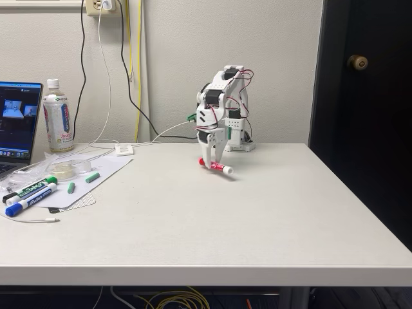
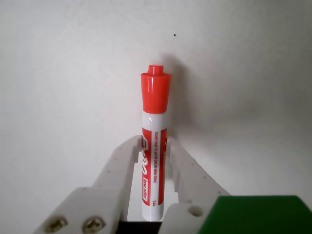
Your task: Pick up the red marker.
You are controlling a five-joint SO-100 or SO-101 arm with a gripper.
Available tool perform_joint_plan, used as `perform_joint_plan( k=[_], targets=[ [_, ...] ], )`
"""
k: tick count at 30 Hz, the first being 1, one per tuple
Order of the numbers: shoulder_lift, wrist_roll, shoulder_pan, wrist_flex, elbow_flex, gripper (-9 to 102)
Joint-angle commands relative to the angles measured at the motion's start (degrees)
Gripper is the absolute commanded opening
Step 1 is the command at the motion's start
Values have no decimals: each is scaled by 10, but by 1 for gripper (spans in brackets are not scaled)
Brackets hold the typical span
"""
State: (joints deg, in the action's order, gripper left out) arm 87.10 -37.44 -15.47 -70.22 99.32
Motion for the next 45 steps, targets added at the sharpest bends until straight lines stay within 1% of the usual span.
perform_joint_plan(
  k=[1, 5, 9, 11, 15, 21, 23, 33, 41, 45],
  targets=[
    [91, -1, 11, 0, 24, 2],
    [190, 9, 25, 22, 64, 2],
    [265, 23, 33, 31, 72, 2],
    [304, 56, 36, 34, 72, 2],
    [368, 128, 45, 69, 72, 2],
    [409, 238, 76, 123, 66, 2],
    [417, 260, 89, 137, 65, 2],
    [459, 265, 140, 203, 65, 2],
    [488, 320, 163, 220, 74, 2],
    [545, 328, 175, 241, 127, 2]
  ],
)
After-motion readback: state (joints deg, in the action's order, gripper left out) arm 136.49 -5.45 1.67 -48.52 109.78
